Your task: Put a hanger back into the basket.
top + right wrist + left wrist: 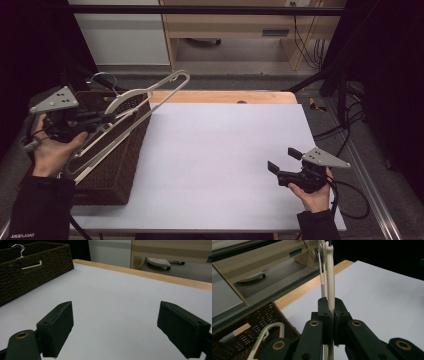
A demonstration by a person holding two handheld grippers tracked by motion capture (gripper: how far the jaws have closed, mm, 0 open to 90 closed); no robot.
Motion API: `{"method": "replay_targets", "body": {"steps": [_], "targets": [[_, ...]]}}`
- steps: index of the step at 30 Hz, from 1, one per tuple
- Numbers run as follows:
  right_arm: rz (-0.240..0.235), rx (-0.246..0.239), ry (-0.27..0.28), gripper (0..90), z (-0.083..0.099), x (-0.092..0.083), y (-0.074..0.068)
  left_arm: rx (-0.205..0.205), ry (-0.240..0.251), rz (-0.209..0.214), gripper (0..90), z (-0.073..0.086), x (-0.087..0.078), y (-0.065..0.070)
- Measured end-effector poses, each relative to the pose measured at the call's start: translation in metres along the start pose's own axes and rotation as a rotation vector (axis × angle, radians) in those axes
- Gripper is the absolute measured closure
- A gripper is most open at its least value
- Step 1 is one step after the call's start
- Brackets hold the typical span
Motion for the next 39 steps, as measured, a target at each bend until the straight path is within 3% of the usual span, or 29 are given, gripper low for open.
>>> {"method": "replay_targets", "body": {"steps": [4, 8, 18, 22, 31, 39], "targets": [[0.0, -0.001, 0.001, 13.5, 0.0, 0.0, 0.0, -0.012, 0.005, -0.022, 86.3, 0.008, -0.006, -0.026], [0.0, -0.003, 0.0, 12.9, 0.0, 0.0, 0.0, -0.035, -0.029, -0.044, 86.2, 0.022, -0.007, -0.046], [0.001, 0.001, 0.001, 12.5, -0.001, 0.0, 0.0, -0.06, -0.104, -0.081, 86.2, 0.061, -0.007, -0.083], [-0.001, -0.003, 0.0, 12.5, -0.001, 0.0, -0.001, -0.083, -0.114, -0.086, 86.2, 0.073, -0.009, -0.096], [-0.004, -0.007, -0.004, 12.3, 0.0, 0.002, -0.002, -0.147, -0.149, -0.093, 86.3, 0.105, -0.011, -0.115], [-0.005, -0.006, -0.005, 12.1, 0.0, 0.003, -0.002, -0.149, -0.184, -0.068, 86.2, 0.123, -0.01, -0.11]]}}
Point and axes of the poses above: each handheld gripper's, and its own axes: x roughly forward along the jaws, z roughly out of its underside, y roughly to its right, the point moved 7 cm from there along x, roughly forward along the jaws, and after that the axes turned 11 degrees about -z, right-handed, at the moved point
